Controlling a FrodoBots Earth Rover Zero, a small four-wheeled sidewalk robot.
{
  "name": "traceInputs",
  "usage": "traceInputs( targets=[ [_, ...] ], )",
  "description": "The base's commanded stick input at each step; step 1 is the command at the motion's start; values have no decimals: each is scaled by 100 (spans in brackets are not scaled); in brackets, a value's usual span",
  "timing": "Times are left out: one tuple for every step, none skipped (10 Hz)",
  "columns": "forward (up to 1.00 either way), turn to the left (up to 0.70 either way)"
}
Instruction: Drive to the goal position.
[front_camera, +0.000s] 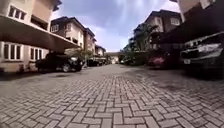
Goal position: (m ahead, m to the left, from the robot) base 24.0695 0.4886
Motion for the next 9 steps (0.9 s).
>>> traceInputs(
  targets=[
    [69, 3],
    [69, 3],
    [69, 3],
    [69, 3],
    [69, 3],
    [69, 3],
    [69, 3],
    [69, 3],
    [69, 3]
  ],
)
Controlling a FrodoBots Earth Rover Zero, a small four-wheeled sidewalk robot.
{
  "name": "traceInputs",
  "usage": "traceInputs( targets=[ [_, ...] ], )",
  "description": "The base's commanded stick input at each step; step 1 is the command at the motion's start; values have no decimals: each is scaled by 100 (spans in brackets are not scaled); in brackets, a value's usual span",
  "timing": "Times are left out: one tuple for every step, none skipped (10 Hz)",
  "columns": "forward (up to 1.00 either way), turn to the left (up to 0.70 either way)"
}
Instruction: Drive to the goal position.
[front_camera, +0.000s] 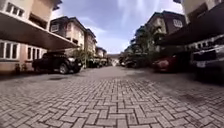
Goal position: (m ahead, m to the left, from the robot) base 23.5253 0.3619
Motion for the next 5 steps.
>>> traceInputs(
  targets=[
    [69, 3],
    [69, 3],
    [69, 3],
    [69, 3],
    [69, 3]
  ],
)
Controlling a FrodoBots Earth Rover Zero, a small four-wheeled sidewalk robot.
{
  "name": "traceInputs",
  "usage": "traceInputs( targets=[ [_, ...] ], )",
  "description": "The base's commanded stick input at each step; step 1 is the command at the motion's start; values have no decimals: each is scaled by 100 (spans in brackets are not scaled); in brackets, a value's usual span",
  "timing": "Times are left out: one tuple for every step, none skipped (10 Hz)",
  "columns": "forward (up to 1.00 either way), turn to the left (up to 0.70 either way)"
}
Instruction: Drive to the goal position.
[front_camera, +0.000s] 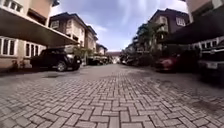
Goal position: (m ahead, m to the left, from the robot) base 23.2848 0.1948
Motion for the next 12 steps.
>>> traceInputs(
  targets=[
    [69, 3],
    [69, 3],
    [69, 3],
    [69, 3],
    [69, 3],
    [69, 3],
    [69, 3],
    [69, 3],
    [69, 3],
    [69, 3],
    [69, 3],
    [69, 3]
  ],
)
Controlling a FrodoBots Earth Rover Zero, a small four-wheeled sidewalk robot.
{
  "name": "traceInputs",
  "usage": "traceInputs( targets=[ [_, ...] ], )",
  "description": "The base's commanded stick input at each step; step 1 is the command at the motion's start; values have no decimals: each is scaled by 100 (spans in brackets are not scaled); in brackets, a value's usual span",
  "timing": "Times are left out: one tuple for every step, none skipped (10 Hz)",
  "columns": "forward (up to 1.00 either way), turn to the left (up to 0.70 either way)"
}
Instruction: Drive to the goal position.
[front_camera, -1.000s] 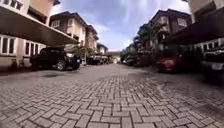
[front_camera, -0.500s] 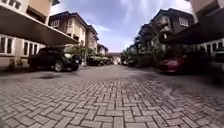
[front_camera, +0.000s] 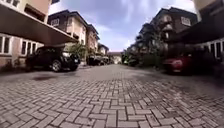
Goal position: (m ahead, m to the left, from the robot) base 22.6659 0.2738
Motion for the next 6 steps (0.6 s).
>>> traceInputs(
  targets=[
    [69, 3],
    [69, 3],
    [69, 3],
    [69, 3],
    [69, 3],
    [69, 3]
  ],
)
